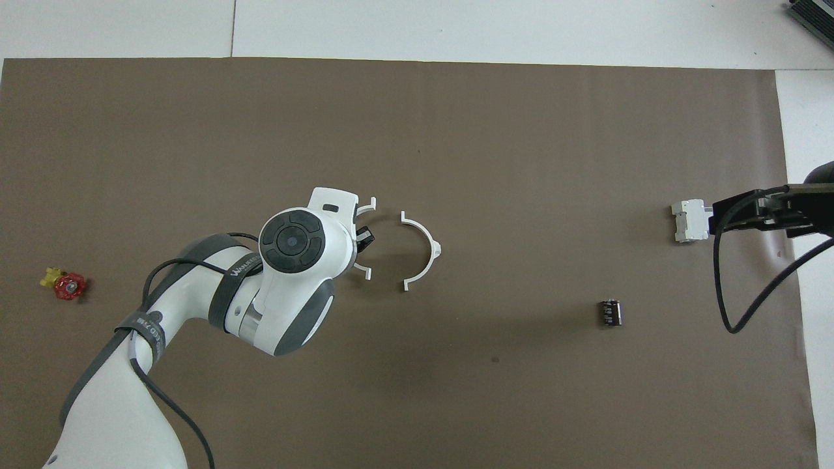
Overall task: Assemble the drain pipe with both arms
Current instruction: 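Align the held half-ring's ends with the center half-ring's ends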
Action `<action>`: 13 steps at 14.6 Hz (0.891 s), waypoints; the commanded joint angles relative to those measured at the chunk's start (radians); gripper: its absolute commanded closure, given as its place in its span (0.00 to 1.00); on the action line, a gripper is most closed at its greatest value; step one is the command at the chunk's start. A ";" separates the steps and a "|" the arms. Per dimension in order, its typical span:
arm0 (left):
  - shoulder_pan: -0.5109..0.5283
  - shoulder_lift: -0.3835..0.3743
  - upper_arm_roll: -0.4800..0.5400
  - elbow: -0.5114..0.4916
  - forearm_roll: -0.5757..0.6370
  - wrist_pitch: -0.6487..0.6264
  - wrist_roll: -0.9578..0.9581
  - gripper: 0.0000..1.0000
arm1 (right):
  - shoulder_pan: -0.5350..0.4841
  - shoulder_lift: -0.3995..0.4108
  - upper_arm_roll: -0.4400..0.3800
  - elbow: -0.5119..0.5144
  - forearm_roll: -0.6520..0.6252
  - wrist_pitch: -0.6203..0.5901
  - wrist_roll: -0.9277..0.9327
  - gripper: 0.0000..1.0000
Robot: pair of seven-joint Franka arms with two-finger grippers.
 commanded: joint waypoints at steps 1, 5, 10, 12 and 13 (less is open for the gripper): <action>-0.018 0.015 0.018 -0.006 0.024 0.041 -0.041 1.00 | -0.013 -0.013 0.005 -0.008 0.011 0.007 -0.024 0.00; -0.031 0.016 0.014 -0.036 0.024 0.078 -0.046 1.00 | -0.013 -0.013 0.005 -0.008 0.011 0.007 -0.024 0.00; -0.080 0.033 0.018 -0.038 0.024 0.093 -0.048 1.00 | -0.013 -0.013 0.005 -0.008 0.011 0.007 -0.024 0.00; -0.080 0.035 0.019 -0.036 0.022 0.093 -0.051 1.00 | -0.013 -0.013 0.005 -0.008 0.011 0.007 -0.024 0.00; -0.081 0.035 0.019 -0.032 0.022 0.093 -0.069 1.00 | -0.013 -0.013 0.005 -0.008 0.011 0.007 -0.024 0.00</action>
